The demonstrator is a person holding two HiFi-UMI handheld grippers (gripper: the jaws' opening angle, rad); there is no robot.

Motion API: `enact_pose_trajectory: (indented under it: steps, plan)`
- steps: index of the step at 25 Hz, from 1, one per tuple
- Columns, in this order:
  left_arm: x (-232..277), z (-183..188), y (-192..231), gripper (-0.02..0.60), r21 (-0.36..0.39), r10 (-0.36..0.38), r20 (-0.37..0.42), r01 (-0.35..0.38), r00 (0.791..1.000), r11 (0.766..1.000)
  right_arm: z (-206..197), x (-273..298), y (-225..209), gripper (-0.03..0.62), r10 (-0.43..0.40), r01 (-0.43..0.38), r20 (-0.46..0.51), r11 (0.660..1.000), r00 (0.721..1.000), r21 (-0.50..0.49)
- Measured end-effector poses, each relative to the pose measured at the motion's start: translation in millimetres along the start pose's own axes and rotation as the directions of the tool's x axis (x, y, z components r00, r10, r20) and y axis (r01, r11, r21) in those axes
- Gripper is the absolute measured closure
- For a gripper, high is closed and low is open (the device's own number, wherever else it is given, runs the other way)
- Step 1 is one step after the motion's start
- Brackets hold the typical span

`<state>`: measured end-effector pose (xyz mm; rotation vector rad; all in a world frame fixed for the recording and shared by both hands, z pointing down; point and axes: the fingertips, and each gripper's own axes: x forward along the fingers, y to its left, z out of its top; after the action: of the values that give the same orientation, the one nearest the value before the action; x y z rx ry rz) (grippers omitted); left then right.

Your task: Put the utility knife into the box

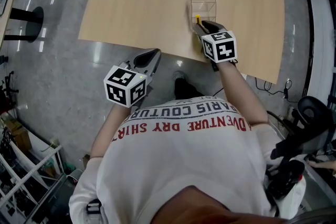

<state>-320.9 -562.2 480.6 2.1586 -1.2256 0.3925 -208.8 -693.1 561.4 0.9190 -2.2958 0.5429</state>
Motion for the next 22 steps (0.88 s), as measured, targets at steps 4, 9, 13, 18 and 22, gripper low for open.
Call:
enact_pose_trajectory:
  steps: [4,9,13,18,22]
  plan:
    - [-1,14,6,0.578,0.006,-0.002,0.014,0.002,1.0,1.0,26,-3,-2,0.533,-0.016,0.018,0.069,0.999,0.997,-0.034]
    - [11,17,-13,0.58,0.043,-0.018,0.047,0.016,0.999,0.999,44,-39,17,0.564,0.129,-0.128,0.205,0.992,0.97,-0.018]
    - [-13,5,-51,0.58,0.08,-0.067,0.1,0.059,0.993,0.995,37,-111,82,0.592,0.322,-0.313,0.292,0.946,0.9,-0.079]
    - [-84,-33,-107,0.58,0.086,-0.121,0.14,0.109,0.983,0.99,-12,-208,179,0.592,0.437,-0.419,0.297,0.899,0.849,-0.125]
    - [-150,-58,-130,0.58,0.127,-0.142,0.188,0.119,0.972,0.985,-37,-247,246,0.592,0.447,-0.411,0.284,0.894,0.848,-0.178]
